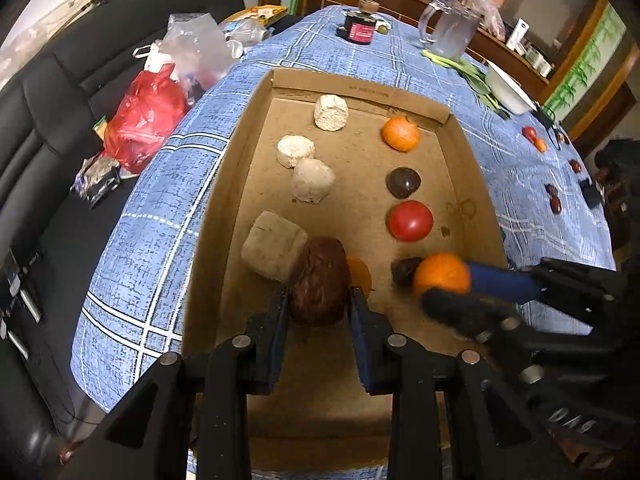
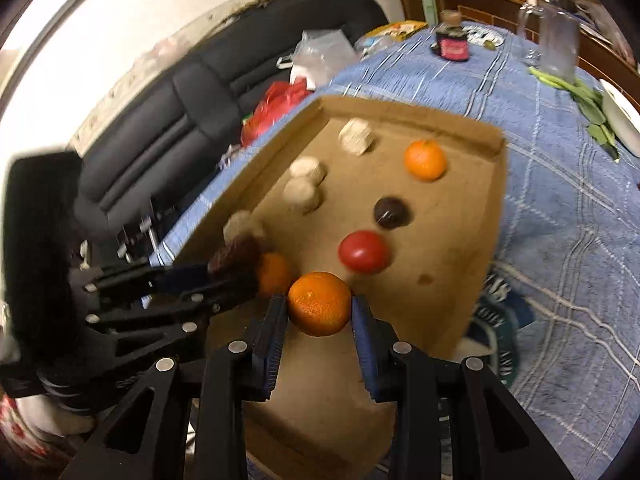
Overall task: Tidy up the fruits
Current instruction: 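Carry jujube and orange into the box and open both tools, then move both tools back over the table toward the last jujubes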
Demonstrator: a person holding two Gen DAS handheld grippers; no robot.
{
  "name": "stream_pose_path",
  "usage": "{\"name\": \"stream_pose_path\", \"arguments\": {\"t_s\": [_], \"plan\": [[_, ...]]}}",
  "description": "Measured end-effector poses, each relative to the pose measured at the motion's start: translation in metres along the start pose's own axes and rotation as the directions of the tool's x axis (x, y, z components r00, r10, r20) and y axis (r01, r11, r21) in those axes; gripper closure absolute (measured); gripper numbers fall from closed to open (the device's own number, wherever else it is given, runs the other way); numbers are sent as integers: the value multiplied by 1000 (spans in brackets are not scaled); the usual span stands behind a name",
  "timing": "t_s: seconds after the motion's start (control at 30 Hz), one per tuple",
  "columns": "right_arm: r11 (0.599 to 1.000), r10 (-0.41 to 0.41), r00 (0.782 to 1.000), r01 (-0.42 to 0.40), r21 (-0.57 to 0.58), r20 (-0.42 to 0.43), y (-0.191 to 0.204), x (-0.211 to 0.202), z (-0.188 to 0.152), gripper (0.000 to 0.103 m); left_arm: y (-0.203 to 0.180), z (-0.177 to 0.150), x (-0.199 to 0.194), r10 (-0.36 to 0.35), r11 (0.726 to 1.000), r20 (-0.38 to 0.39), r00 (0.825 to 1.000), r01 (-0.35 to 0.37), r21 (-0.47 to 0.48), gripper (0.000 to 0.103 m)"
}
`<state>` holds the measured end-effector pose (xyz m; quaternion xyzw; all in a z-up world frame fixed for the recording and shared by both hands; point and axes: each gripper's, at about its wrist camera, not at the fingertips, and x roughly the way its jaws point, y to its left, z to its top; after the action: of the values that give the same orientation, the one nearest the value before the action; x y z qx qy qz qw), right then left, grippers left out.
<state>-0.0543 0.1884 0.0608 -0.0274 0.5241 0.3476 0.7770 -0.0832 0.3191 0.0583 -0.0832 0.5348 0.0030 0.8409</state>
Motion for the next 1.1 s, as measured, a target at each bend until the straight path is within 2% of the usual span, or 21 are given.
{"name": "stream_pose_path", "arguments": {"t_s": [0.13, 0.23, 0.4, 0.53, 0.63, 0.77, 0.87, 1.1], "plan": [[1000, -13, 999, 13, -7, -37, 5, 14, -8, 67, 2, -4, 0, -21, 1000, 3, 1000, 21, 20, 75], [1000, -18, 998, 18, -3, -53, 6, 20, -10, 66, 12, -4, -2, -55, 998, 3, 998, 55, -12, 74], [999, -29, 998, 30, 14, -58, 11, 22, -11, 65, 21, 0, -11, -67, 997, 14, 998, 68, -29, 73], [999, -43, 998, 44, 22, -47, 14, 15, -10, 65, 30, 1, -27, -79, 996, 51, 996, 81, -44, 61], [998, -54, 998, 55, 42, -32, 13, 8, -9, 64, 37, 3, -35, -82, 995, 73, 994, 86, -57, 59], [994, -57, 998, 58, 90, -13, 6, -3, -10, 64, 35, 7, -41, -66, 996, 88, 994, 71, -57, 56], [990, -69, 998, 68, 121, 5, 0, -13, -10, 64, 24, 15, -47, -28, 999, 105, 994, 32, -42, 48], [982, -110, 992, 98, 163, 65, -11, -39, -13, 64, -18, 29, -66, 64, 994, 191, 979, -80, 77, 44]]}}
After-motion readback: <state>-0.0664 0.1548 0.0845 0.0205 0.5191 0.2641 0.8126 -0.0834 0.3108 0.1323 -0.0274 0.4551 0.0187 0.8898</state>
